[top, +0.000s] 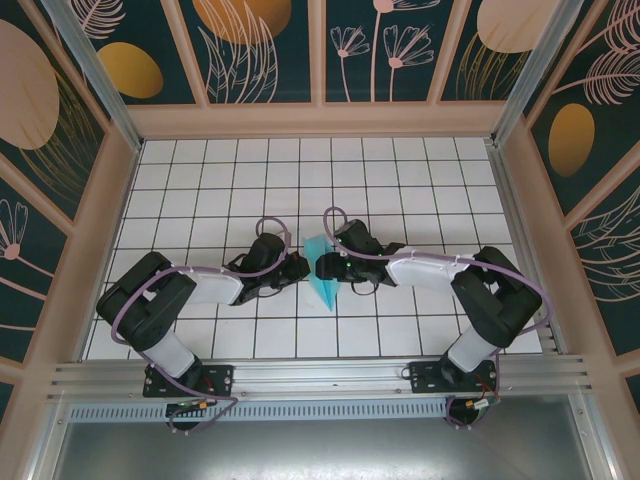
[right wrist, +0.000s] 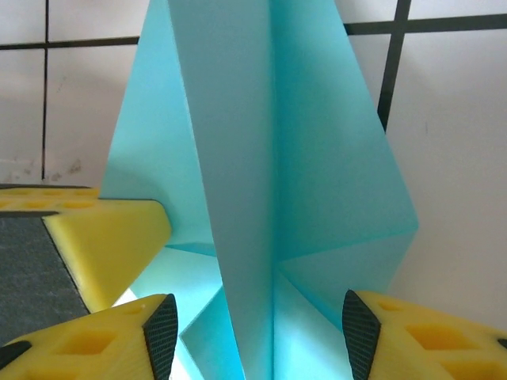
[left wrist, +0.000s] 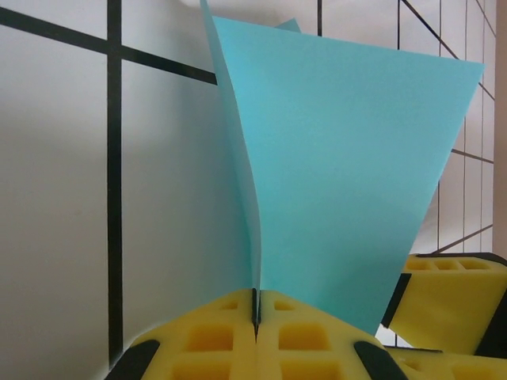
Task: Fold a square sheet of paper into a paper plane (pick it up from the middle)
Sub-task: Move the paper plane to the center of the table.
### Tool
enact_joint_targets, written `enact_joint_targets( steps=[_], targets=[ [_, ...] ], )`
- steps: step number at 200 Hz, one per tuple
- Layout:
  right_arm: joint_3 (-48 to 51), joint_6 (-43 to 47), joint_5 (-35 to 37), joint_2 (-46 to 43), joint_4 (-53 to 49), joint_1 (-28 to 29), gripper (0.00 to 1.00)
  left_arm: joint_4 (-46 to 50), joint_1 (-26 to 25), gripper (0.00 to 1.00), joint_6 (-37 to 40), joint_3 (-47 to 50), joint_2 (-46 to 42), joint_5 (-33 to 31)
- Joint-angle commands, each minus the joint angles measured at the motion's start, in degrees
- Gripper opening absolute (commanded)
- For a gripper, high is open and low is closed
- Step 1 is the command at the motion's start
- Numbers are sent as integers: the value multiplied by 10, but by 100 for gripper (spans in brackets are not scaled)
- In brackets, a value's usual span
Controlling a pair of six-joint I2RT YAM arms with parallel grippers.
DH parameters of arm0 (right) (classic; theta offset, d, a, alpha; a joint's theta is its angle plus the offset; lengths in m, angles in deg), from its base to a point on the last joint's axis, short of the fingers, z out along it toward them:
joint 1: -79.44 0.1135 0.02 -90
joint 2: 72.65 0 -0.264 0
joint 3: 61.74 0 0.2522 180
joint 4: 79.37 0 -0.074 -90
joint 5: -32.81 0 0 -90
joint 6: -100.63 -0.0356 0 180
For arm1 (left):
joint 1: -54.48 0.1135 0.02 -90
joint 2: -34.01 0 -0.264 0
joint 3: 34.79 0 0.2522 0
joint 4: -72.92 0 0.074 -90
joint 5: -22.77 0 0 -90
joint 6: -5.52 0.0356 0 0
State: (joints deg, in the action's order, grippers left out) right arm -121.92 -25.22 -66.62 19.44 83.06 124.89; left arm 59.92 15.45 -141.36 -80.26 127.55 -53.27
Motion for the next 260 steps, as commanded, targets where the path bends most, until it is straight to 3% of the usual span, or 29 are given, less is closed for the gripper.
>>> enact_joint_targets(
  steps=[1,93,137,170,260],
  targets=[
    [-14,30,19,-9,-28,2,62,11,-4,0,7,-2,5,-11],
    [-9,65,-17,-3,-27,3,62,12,-4,0,12,-6,7,-7],
    [10,14,-95,-18,13,4,59,8,-4,0,9,-5,5,-3],
    [19,-24,-105,-21,42,10,54,7,-4,0,9,-5,4,-2],
    [-56,-18,32,63,-58,54,44,2,-4,0,7,-2,2,6]
  ],
)
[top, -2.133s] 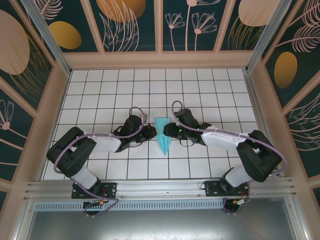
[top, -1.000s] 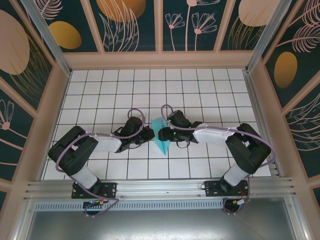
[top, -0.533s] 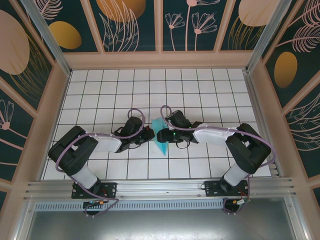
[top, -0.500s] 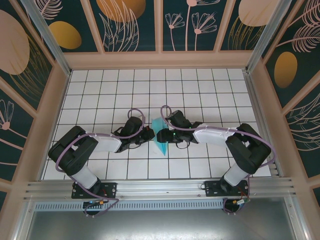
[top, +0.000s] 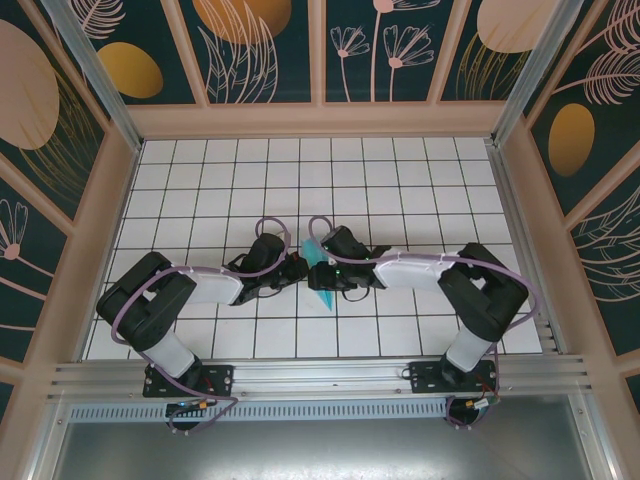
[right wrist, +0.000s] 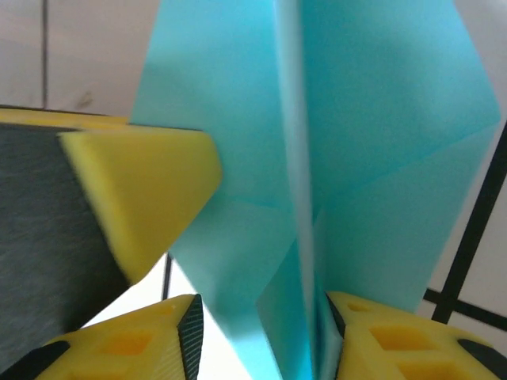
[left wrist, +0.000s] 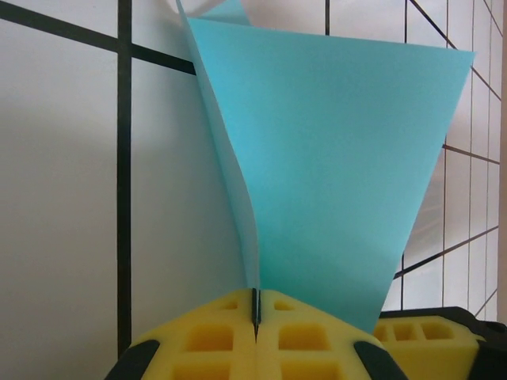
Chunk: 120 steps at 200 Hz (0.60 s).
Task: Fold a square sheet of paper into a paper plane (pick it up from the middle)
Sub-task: Move the paper plane to the center of the table.
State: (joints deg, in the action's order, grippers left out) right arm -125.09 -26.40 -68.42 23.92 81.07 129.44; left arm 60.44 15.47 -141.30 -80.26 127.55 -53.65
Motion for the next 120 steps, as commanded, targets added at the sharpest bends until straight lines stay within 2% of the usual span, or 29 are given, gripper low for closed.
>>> enact_joint_targets(
  steps=[1,71,94,109,120],
  targets=[
    [-25,-7,51,19,-39,10,44,-3,-4,0,7,-2,2,10],
    [-39,-12,61,40,-43,16,37,0,-5,0,10,-1,1,10],
    [-42,-17,72,46,-51,17,32,0,-4,0,10,0,-1,10],
    [-47,-19,85,49,-61,18,25,12,-4,0,10,-4,-5,6],
    [-50,-23,96,50,-69,18,19,29,-4,8,12,-10,-13,1]
  ],
)
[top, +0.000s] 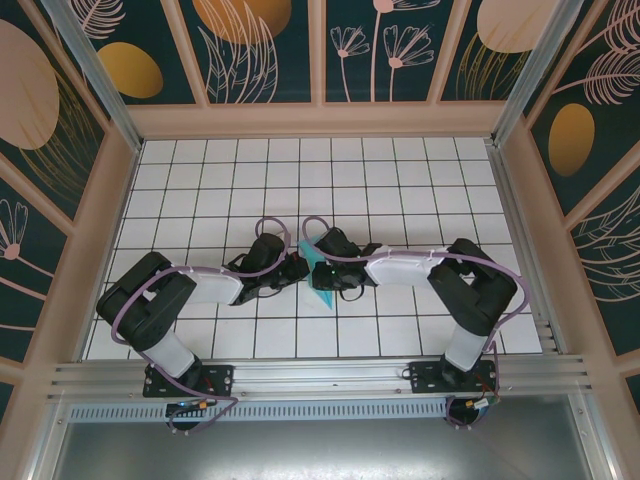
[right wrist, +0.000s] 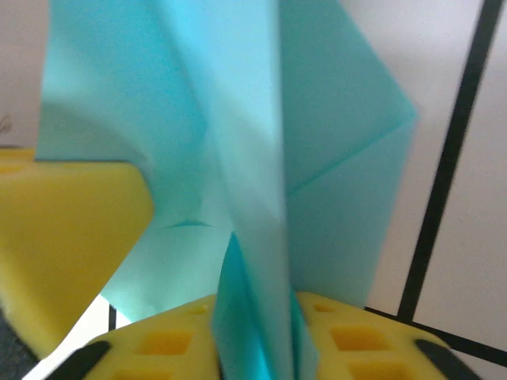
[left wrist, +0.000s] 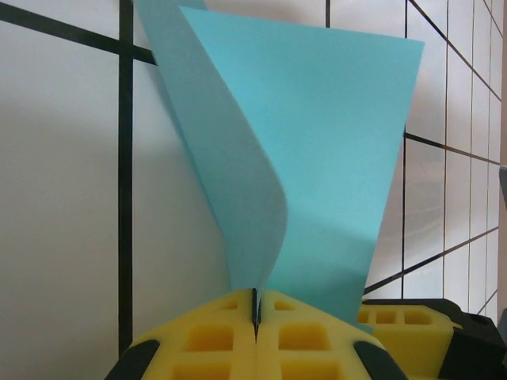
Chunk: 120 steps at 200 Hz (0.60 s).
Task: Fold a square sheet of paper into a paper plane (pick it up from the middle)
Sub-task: Move the paper plane to the center of the table.
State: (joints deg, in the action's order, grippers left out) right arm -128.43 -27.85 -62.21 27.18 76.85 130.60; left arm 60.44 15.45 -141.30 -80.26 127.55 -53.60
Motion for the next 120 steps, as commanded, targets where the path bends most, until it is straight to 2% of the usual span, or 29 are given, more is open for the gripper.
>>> enact_joint_targets(
  steps=[1,30,51,76,98,120],
  targets=[
    [-17,-9,36,17,-27,6,18,30,-4,9,12,-11,-14,-1],
    [-33,-14,79,12,-51,6,6,87,8,33,14,-23,-53,-32],
    [-58,-10,117,7,-74,-1,5,129,30,50,16,-27,-86,-49],
    [-98,9,148,21,-100,-37,5,182,65,69,18,-24,-124,-78],
    [-132,35,151,47,-103,-80,5,207,95,80,19,-15,-151,-91],
    [-173,64,158,86,-109,-113,7,220,103,87,23,-9,-170,-101]
  ],
)
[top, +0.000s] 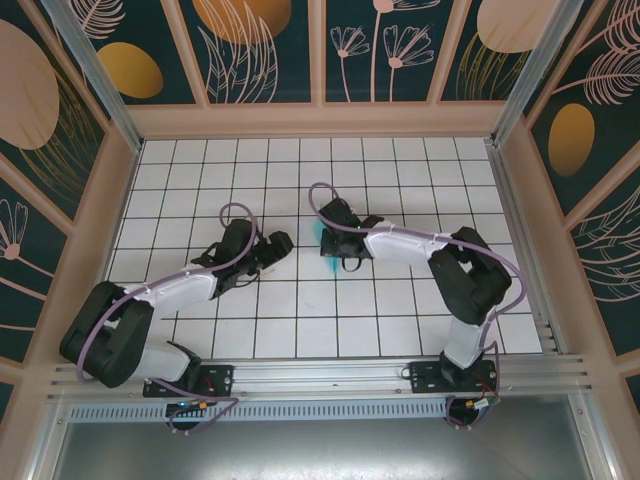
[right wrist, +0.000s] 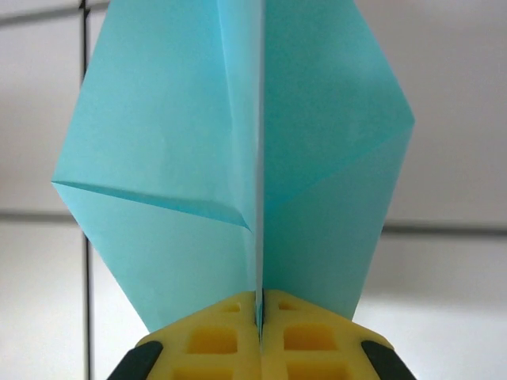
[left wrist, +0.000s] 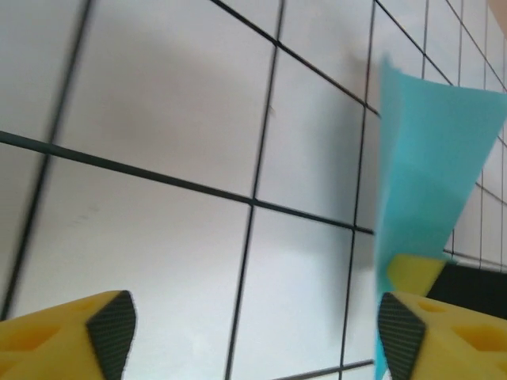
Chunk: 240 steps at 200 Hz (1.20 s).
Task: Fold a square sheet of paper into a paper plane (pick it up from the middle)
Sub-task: Move the paper plane to the center of the table.
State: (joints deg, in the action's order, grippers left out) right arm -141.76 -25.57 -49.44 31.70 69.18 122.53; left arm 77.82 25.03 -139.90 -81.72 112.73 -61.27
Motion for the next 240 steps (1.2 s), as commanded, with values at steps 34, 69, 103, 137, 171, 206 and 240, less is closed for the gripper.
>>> enact_joint_targets(
  steps=[34,69,103,137,171,206,240],
  targets=[
    [-89,62,18,97,-38,-64,9,54,10,92,11,7,-27,-26],
    [-106,57,16,127,-42,-75,14,58,11,99,11,6,-26,-27],
    [-89,46,8,134,-34,-75,17,62,12,99,12,4,-22,-30],
    [-95,44,4,129,-41,-75,18,78,18,98,21,-9,-21,-43],
    [-129,46,17,70,-63,-75,30,132,36,98,68,-66,-28,-107],
    [-141,42,46,-3,-78,-76,47,173,57,99,130,-126,-41,-213],
    [-103,36,121,-83,-75,-98,63,158,78,99,193,-131,-70,-330]
  ],
)
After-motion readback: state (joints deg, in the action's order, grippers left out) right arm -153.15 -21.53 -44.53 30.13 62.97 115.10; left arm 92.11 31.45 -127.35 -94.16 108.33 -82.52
